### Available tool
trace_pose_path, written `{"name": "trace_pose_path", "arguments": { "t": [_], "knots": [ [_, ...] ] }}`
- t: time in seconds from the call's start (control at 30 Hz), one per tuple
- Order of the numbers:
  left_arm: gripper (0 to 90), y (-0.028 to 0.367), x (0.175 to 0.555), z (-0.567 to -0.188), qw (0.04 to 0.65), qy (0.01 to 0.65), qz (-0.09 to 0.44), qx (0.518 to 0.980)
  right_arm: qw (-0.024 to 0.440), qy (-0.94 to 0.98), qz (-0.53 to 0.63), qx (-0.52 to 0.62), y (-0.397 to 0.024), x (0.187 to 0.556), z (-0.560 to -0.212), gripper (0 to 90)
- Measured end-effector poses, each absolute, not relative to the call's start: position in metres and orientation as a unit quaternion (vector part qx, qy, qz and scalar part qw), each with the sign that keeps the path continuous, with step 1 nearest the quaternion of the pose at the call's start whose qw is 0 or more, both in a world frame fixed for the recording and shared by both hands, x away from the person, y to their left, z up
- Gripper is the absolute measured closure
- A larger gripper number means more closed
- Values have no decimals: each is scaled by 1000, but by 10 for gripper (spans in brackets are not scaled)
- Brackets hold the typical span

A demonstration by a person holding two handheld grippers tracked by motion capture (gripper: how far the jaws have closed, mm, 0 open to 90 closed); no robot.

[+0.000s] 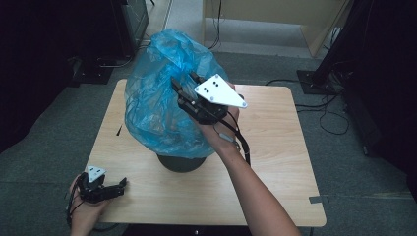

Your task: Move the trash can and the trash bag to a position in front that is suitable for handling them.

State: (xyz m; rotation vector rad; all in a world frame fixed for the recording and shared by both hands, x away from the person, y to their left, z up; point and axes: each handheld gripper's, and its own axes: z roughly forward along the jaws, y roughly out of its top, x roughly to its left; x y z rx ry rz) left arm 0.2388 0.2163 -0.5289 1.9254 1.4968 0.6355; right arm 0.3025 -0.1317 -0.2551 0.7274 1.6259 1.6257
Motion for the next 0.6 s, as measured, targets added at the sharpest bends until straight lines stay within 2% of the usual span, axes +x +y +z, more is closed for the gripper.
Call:
{"name": "trace_pose_path", "arguments": {
  "t": [0.07,0.1,0.13,0.2,0.37,0.47,0.6],
  "knots": [
    [69,218,238,-528,309,570,244,721,346,632,632,285,-133,305,-257,440],
    [70,218,238,-528,309,570,244,721,346,632,632,285,-133,305,-257,440],
    [70,219,238,-528,312,571,242,720,342,636,627,290,-133,308,-258,346],
    [70,219,237,-528,311,570,244,720,338,643,624,288,-133,309,-259,294],
    [71,218,235,-527,311,570,255,716,320,656,616,296,-133,314,-261,283],
    [117,220,233,-524,315,573,269,707,318,658,613,300,-134,315,-261,281],
    [117,219,229,-507,362,579,287,672,320,661,610,298,-135,315,-262,280]
  ]
}}
